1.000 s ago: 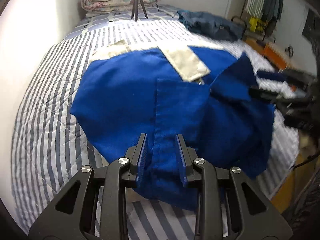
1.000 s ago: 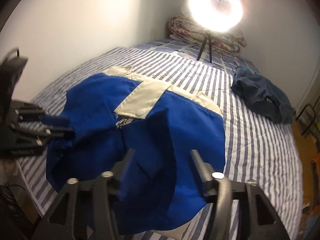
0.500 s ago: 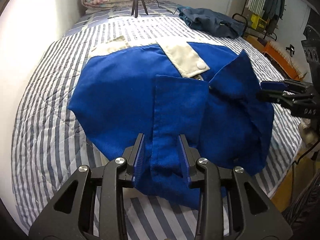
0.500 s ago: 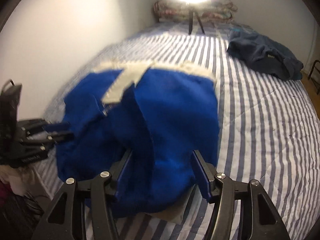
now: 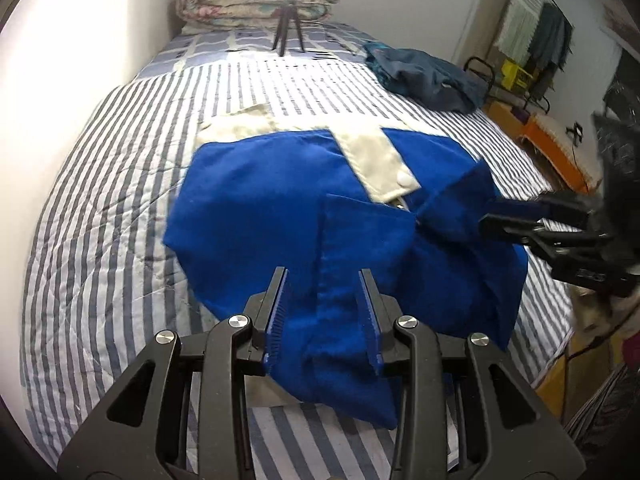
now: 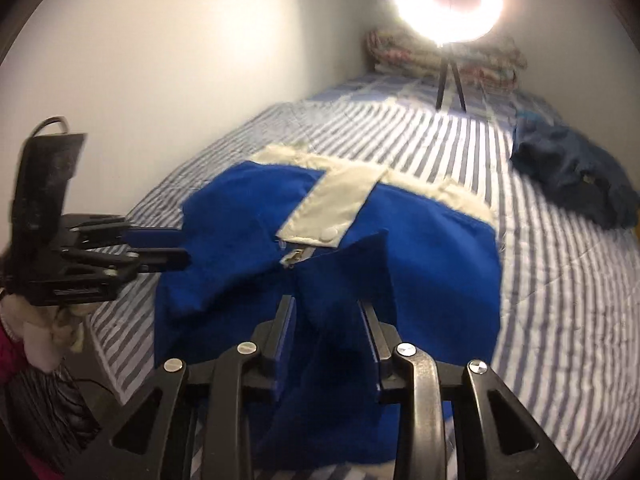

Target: Fold large clothes

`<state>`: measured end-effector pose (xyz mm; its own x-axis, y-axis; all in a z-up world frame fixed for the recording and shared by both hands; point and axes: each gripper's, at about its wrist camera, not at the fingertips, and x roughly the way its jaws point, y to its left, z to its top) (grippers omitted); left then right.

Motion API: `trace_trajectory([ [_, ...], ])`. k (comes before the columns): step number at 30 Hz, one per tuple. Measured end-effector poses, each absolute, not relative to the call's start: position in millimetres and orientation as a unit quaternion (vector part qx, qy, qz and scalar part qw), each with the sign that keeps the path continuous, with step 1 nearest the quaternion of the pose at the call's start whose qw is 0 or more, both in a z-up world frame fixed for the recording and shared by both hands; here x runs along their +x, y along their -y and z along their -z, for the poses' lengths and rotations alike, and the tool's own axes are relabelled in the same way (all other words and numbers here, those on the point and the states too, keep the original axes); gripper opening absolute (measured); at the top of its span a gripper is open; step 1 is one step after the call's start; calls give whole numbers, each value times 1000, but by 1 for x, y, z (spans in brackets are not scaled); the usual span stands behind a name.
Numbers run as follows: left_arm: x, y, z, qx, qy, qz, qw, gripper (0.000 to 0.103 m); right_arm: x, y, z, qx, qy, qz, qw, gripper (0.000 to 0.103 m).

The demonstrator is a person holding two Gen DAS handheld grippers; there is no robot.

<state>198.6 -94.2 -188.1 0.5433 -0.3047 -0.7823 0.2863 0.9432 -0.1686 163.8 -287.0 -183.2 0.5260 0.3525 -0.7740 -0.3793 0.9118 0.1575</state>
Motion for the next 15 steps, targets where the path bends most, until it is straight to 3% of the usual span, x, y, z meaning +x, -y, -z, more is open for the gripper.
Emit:
trace_trajectory([
  [5, 211, 71, 193, -56, -464, 160, 870, 37, 192, 311, 221, 63, -498, -192, 843, 31],
  [9, 224, 58, 194, -89, -476, 167, 859, 37, 192, 324, 208, 103, -489, -198, 844, 31],
  [10, 228, 54, 193, -102, -478, 173, 855, 39, 191, 329, 201, 103, -481, -195, 849, 31],
  [11, 234, 49, 192, -117, -482, 178, 850, 49, 190, 335, 193, 101, -472, -187, 856, 33],
  [12, 240, 43, 191, -130, -487, 179, 845, 57, 189, 342, 188, 102, -465, -179, 861, 40],
  [13, 246, 39, 190, -141, -491, 180, 841, 72, 188, 352, 182, 108, -457, -168, 867, 53],
  [14, 252, 32, 190, -158, -493, 185, 835, 75, 188, 361, 179, 115, -450, -157, 872, 66],
  [15, 259, 25, 190, -176, -494, 191, 830, 75, 186, 373, 176, 124, -442, -142, 877, 72],
])
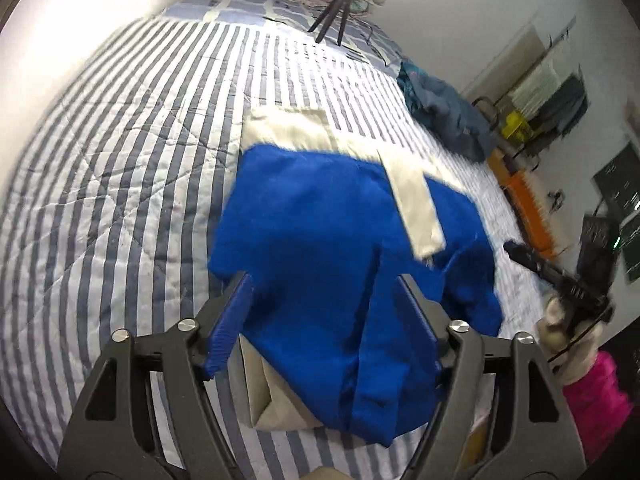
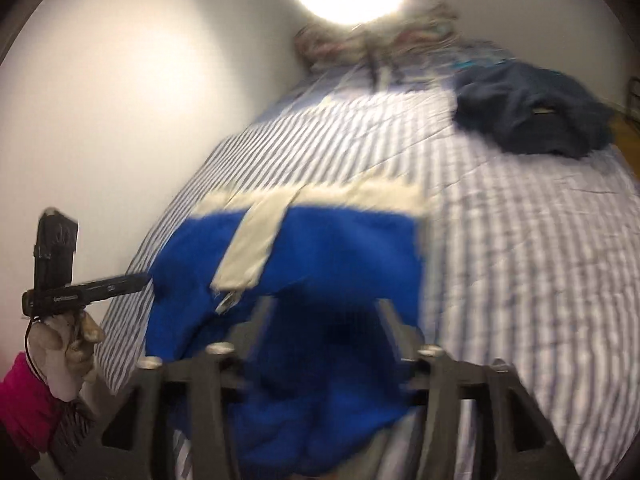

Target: Fold large clothes

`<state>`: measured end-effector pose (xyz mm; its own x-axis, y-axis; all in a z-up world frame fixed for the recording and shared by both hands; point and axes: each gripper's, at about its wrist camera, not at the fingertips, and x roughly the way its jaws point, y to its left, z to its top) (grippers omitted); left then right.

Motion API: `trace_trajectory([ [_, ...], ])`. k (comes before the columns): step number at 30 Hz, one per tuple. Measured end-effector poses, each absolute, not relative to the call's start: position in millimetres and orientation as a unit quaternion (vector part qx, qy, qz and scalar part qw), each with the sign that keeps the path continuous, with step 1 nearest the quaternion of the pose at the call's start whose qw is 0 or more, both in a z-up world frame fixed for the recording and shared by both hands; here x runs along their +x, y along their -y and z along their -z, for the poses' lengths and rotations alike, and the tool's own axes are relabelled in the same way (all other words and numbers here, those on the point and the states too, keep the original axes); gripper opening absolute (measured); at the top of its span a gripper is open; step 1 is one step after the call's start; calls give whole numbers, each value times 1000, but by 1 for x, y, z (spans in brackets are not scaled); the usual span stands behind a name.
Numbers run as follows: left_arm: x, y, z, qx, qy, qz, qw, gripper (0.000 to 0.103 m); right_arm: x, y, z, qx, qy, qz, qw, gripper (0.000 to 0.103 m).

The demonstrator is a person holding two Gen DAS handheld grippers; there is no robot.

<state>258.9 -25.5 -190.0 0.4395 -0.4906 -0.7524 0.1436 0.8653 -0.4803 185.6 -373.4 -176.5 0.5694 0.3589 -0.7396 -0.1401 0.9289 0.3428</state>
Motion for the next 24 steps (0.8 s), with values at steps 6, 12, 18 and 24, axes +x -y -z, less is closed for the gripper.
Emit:
trace_trajectory([
  [6, 295, -14, 218, -293, -517, 208, 777, 75, 191, 419, 196, 183, -465, -122, 858, 83],
  [12, 310, -36, 248, -362, -528, 189, 745, 75, 204, 438, 234, 245, -499, -152, 817, 82],
  [18, 312, -60, 259, -408, -520, 183, 728, 75, 214, 455, 259, 302, -504, -163, 792, 81],
  [24, 313, -48, 274, -398, -547, 211, 705, 75, 220, 454, 265, 322, -498, -195, 781, 79],
])
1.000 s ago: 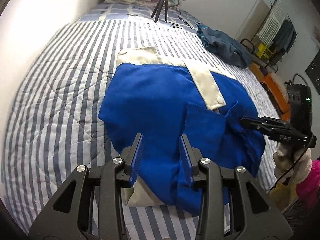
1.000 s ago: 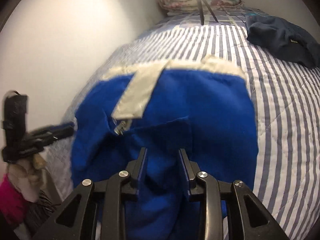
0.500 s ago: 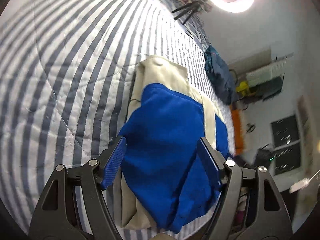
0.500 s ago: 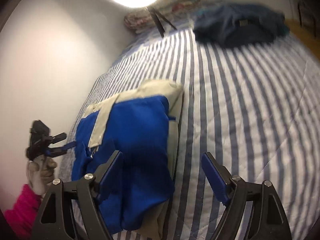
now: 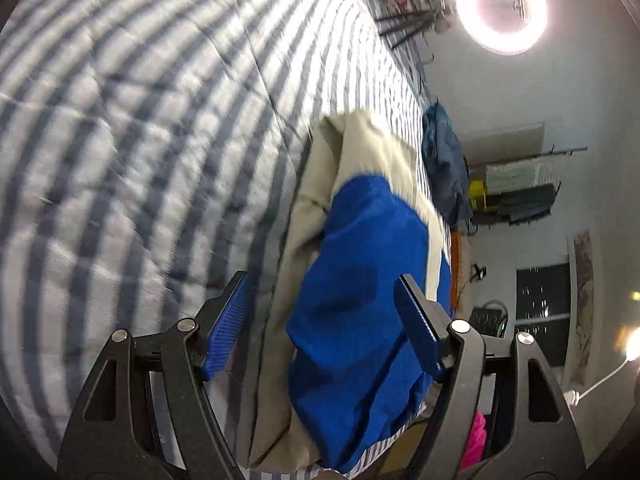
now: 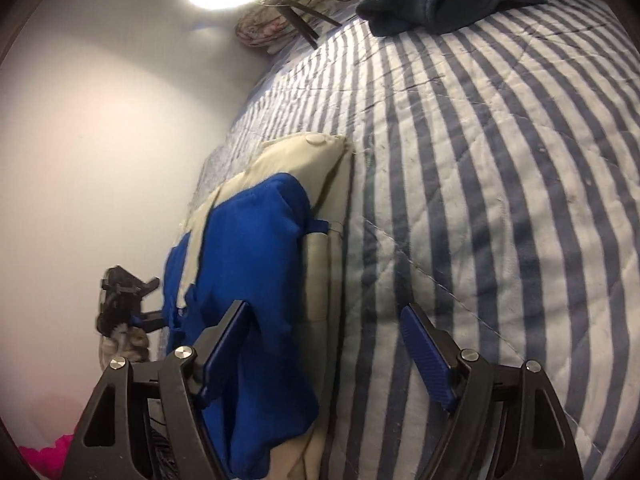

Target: Fold large clothes

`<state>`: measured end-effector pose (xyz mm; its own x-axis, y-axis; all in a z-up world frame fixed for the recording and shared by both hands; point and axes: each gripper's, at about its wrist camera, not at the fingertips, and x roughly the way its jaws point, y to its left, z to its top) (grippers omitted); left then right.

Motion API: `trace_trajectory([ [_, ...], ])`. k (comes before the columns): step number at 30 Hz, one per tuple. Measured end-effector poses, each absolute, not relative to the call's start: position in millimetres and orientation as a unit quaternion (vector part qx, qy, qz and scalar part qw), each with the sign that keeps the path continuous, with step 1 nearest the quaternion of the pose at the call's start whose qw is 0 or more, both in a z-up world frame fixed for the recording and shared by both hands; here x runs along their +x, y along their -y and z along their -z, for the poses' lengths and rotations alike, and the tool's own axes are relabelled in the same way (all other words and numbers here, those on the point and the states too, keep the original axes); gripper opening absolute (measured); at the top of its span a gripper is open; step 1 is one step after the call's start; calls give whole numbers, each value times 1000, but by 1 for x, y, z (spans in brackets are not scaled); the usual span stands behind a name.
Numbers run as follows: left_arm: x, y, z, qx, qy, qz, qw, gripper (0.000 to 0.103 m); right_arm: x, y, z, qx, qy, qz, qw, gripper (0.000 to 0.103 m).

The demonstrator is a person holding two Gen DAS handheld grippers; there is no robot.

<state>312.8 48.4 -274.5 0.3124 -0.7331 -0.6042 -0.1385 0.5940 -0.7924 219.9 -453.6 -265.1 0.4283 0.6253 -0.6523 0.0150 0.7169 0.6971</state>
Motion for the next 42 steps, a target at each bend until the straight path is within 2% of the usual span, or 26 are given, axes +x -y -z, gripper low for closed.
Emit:
trace_trajectory([
  [6, 320, -24, 279, -378, -554, 219, 709, 75, 238, 440, 278, 349, -495, -224, 764, 74],
  [8, 323, -19, 278, -377, -552, 219, 710, 75, 245, 426, 281, 348, -498, -236, 758, 66],
  [9, 323, -16, 278, -371, -551, 219, 714, 73, 247, 418, 283, 344, -502, -240, 756, 66],
  [10, 322, -12, 276, -363, -553, 218, 718, 65, 249, 412, 283, 335, -504, -237, 760, 66],
  [11, 329, -6, 276, -356, -554, 214, 722, 61, 249, 404, 280, 319, -505, -234, 767, 63],
  [14, 326, 3, 264, -323, -550, 202, 743, 50, 249, 390, 273, 290, -516, -224, 774, 46],
  [16, 323, 12, 254, -294, -544, 200, 760, 43, 246, 386, 266, 280, -513, -221, 780, 39],
  [20, 310, 31, 228, -219, -523, 198, 800, 27, 246, 365, 241, 220, -513, -202, 805, 32],
  [23, 306, 40, 216, -203, -512, 199, 811, 20, 243, 348, 221, 179, -507, -193, 821, 29],
  [26, 294, 43, 203, -196, -500, 204, 819, 18, 242, 339, 203, 152, -498, -191, 832, 28],
  [33, 281, 70, 176, -157, -482, 224, 832, 17, 232, 341, 174, 92, -484, -181, 851, 27],
  [42, 300, 127, 161, -133, -466, 270, 832, 16, 222, 393, 147, 77, -464, -150, 870, 27],
])
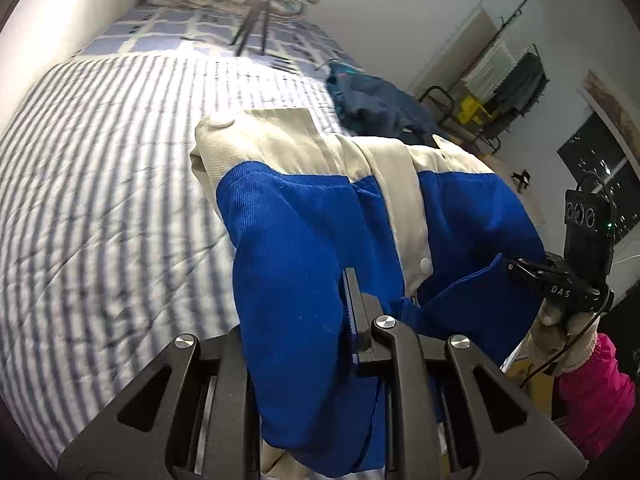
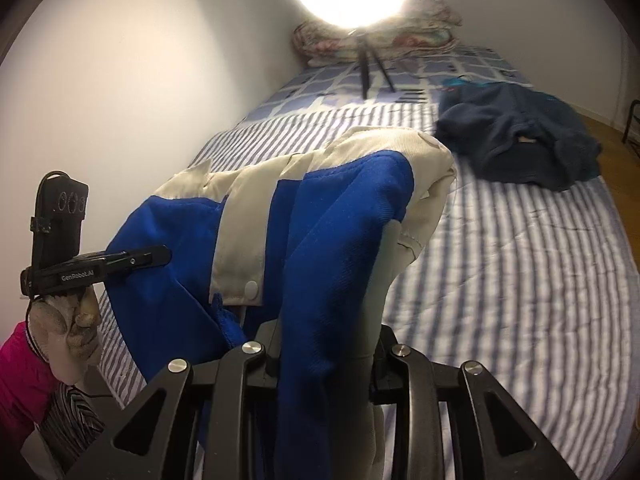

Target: Fold large clothes

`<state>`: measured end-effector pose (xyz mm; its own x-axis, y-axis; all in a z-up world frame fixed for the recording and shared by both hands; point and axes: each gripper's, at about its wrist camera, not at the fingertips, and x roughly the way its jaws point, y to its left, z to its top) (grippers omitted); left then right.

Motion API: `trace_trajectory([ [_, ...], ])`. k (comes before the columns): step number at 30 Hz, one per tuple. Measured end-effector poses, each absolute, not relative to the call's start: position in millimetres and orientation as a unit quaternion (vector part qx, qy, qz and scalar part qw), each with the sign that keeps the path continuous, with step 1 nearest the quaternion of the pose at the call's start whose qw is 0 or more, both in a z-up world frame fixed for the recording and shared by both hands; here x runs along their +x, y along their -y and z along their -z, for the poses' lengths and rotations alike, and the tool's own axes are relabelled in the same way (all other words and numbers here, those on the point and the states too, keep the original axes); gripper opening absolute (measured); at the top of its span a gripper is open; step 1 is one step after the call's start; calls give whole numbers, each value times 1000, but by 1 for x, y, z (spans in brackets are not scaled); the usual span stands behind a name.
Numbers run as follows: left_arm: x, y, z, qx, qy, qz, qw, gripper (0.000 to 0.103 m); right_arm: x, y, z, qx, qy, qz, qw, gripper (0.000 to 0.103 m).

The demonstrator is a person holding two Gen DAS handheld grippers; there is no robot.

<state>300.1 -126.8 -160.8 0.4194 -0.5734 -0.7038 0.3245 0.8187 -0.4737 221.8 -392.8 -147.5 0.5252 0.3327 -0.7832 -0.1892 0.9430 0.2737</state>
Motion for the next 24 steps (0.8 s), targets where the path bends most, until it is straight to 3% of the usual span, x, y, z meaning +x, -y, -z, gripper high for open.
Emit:
trace_trajectory([
  [10, 368, 216, 131, -110, -435, 318, 835, 15, 257, 467, 120, 55, -432, -106, 894, 26],
  [24, 525, 345, 93, -113, -374, 346, 853, 15, 388, 579, 84, 50, -368, -22, 928, 26],
])
